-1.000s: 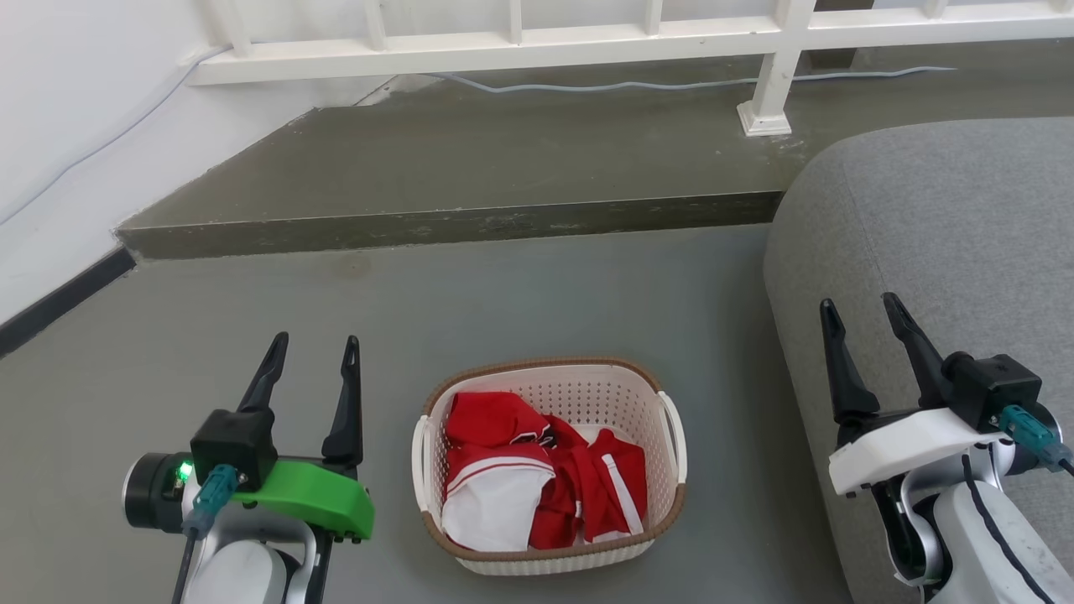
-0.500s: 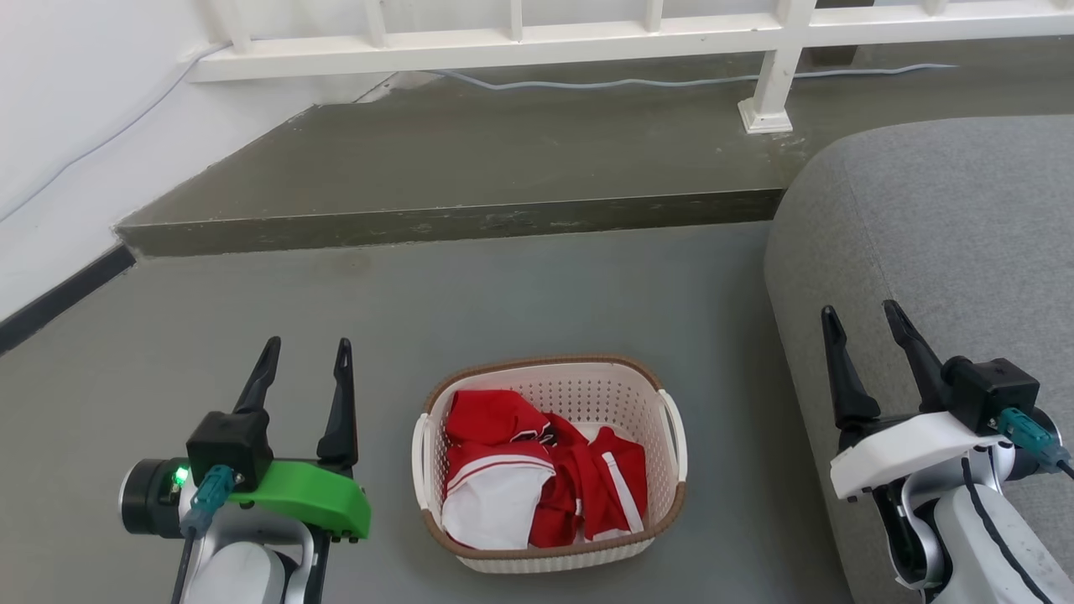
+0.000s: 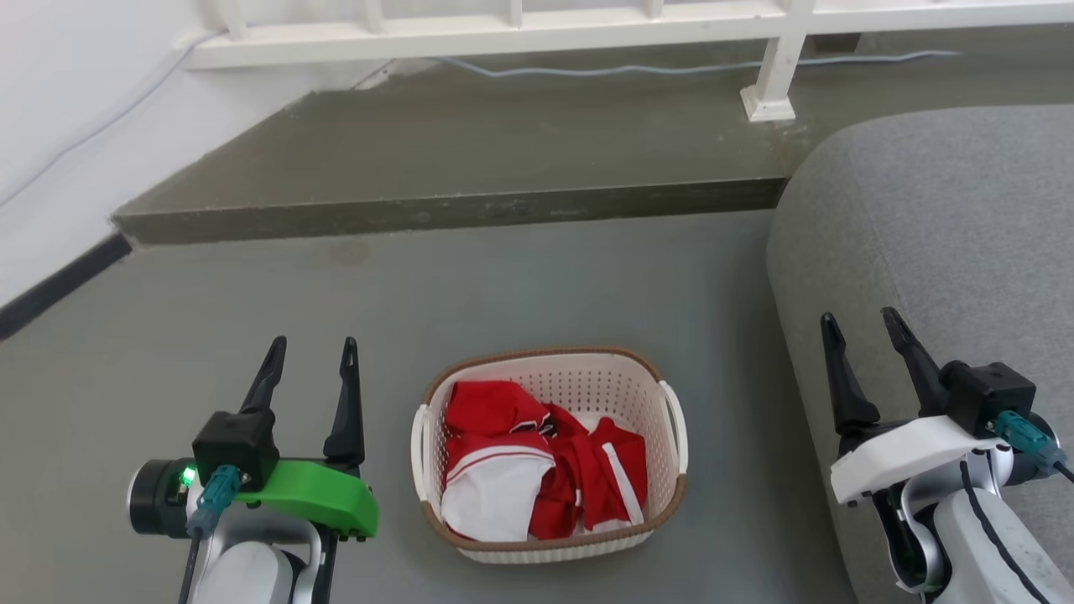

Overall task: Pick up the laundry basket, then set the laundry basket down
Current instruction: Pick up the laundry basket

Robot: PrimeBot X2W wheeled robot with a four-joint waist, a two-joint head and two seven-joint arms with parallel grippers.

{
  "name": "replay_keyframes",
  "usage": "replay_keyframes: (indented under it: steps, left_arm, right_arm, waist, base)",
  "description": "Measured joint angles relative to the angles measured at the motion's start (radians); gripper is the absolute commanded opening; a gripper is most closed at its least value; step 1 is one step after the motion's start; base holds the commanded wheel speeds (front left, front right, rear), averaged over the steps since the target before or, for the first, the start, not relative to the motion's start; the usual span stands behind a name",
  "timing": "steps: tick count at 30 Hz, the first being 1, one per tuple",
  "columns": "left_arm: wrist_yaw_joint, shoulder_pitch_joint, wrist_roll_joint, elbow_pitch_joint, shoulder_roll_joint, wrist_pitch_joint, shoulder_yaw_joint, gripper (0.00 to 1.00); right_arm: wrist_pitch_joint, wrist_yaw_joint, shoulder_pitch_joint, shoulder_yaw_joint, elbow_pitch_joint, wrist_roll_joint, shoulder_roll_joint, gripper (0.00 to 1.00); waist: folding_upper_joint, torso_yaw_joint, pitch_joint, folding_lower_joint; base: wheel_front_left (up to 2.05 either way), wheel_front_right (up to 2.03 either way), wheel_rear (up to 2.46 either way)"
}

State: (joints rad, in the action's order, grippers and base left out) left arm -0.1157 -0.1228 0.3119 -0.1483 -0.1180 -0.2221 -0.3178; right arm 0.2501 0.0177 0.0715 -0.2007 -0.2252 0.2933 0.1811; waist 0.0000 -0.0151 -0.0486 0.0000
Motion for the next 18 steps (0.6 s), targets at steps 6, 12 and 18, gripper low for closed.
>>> replay_keyframes:
  steps: [6, 12, 18]
  left_arm:
    - [0.000, 0.000, 0.000, 0.014, 0.006, 0.001, 0.001, 1.00]
    - [0.000, -0.003, 0.000, 0.027, 0.012, 0.006, -0.003, 1.00]
    - [0.000, -0.026, 0.000, 0.030, 0.015, 0.011, -0.008, 1.00]
  right_arm:
    - [0.000, -0.008, 0.001, -0.001, -0.007, 0.001, -0.002, 1.00]
    - [0.000, -0.009, 0.014, -0.001, -0.010, 0.004, -0.002, 1.00]
    - [0.000, -0.009, 0.062, -0.001, -0.014, 0.004, -0.003, 1.00]
  waist:
    - [0.0000, -0.003, -0.042, 0.0000]
    - [0.0000, -0.007, -0.101, 0.0000]
    - [0.0000, -0.009, -0.174, 0.0000]
  base:
    - [0.00, 0.00, 0.00]
    - [0.00, 0.00, 0.00]
    - [0.00, 0.00, 0.00]
